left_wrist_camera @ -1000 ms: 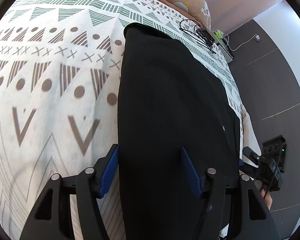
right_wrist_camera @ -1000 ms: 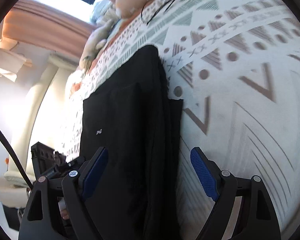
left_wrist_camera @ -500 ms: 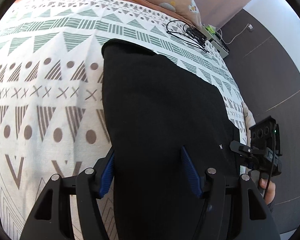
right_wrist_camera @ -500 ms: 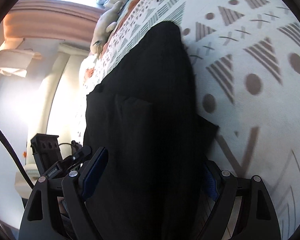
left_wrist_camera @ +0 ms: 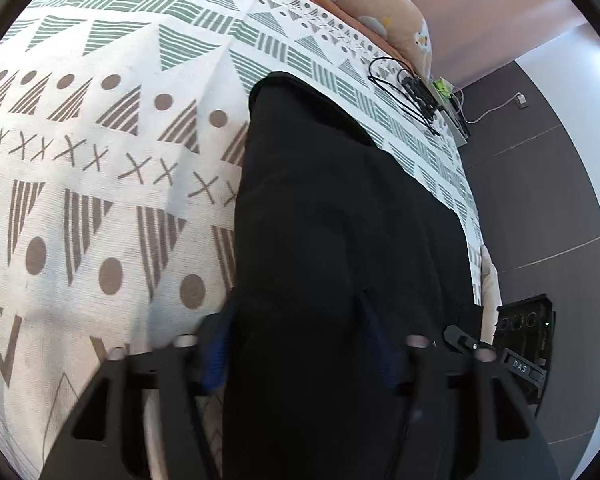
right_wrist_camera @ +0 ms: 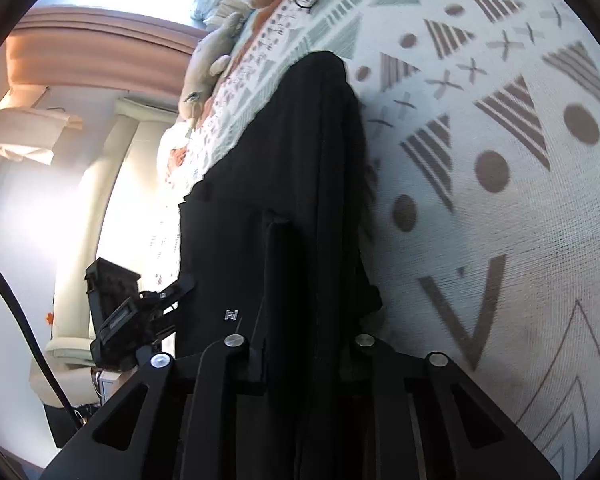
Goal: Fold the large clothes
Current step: 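Grasp the folded shirt bundle with both tools and lift it, then carry the lifted shirt bundle with both tools toward the headboard corner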
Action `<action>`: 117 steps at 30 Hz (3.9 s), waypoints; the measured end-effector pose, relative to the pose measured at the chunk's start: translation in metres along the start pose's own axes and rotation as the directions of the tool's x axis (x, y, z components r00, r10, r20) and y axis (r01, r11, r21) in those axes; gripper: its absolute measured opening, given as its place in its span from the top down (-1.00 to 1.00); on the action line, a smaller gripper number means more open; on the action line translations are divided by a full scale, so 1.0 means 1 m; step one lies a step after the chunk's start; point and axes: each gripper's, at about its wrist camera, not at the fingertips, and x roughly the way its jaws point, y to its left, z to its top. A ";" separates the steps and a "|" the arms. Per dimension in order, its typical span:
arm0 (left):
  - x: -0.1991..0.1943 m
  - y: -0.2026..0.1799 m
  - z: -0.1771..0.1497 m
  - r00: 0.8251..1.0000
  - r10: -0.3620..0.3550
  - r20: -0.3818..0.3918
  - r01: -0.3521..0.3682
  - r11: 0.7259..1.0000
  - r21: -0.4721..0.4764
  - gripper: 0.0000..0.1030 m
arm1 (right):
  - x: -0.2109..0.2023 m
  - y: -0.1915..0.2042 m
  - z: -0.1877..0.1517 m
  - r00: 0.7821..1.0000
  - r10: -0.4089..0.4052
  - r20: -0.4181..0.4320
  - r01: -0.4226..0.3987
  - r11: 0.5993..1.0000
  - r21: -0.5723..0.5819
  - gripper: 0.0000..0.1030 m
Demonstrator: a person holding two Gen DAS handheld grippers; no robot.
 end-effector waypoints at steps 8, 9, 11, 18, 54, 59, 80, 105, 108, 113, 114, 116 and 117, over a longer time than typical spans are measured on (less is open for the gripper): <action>-0.035 -0.014 -0.009 0.997 -0.050 0.058 0.048 0.998 0.033 0.38 | -0.017 0.046 -0.017 0.998 0.037 0.047 -0.032 0.993 -0.111 0.73; -0.042 -0.016 -0.011 0.996 -0.056 0.069 0.054 0.998 0.040 0.38 | -0.020 0.051 -0.020 0.998 0.044 0.052 -0.037 0.992 -0.124 0.73; -0.056 -0.022 -0.015 0.993 -0.071 0.094 0.067 0.997 0.050 0.38 | -0.028 0.064 -0.027 0.996 0.061 0.066 -0.050 0.987 -0.154 0.73; -0.115 -0.027 -0.025 0.974 -0.133 0.182 0.122 0.990 0.069 0.38 | -0.046 0.104 -0.044 0.990 0.101 0.100 -0.074 0.965 -0.252 0.72; -0.482 0.159 -0.068 0.848 -0.010 0.530 0.016 1.000 -0.007 0.38 | 0.113 0.369 -0.118 0.941 0.317 -0.116 -0.323 0.748 -0.580 0.72; -0.529 0.210 -0.075 0.826 0.021 0.563 0.009 0.999 -0.050 0.38 | 0.158 0.407 -0.128 0.933 0.317 -0.170 -0.352 0.711 -0.608 0.72; -0.649 0.345 -0.104 0.722 0.286 0.630 -0.171 0.956 -0.238 0.38 | 0.360 0.543 -0.184 0.849 0.300 -0.436 -0.521 0.617 -0.590 0.72; -0.680 0.449 -0.048 0.676 0.492 0.549 -0.337 0.868 -0.364 0.49 | 0.504 0.575 -0.157 0.745 0.351 -0.568 -0.624 0.667 -0.406 0.72; -0.664 0.463 -0.031 0.692 0.498 0.523 -0.344 0.864 -0.368 0.49 | 0.520 0.560 -0.142 0.748 0.344 -0.567 -0.610 0.693 -0.384 0.72; -0.624 0.496 0.001 0.727 0.509 0.461 -0.350 0.852 -0.389 0.49 | 0.539 0.527 -0.112 0.764 0.329 -0.554 -0.569 0.748 -0.341 0.72; -0.616 0.503 0.007 0.731 0.516 0.447 -0.356 0.847 -0.395 0.49 | 0.546 0.519 -0.105 0.771 0.323 -0.549 -0.556 0.762 -0.332 0.72; -0.602 0.513 0.017 0.732 0.530 0.429 -0.371 0.837 -0.401 0.49 | 0.552 0.511 -0.100 0.777 0.319 -0.542 -0.541 0.780 -0.316 0.72; -0.596 0.517 0.022 0.733 0.535 0.421 -0.376 0.834 -0.405 0.49 | 0.556 0.506 -0.096 0.780 0.321 -0.538 -0.535 0.788 -0.306 0.72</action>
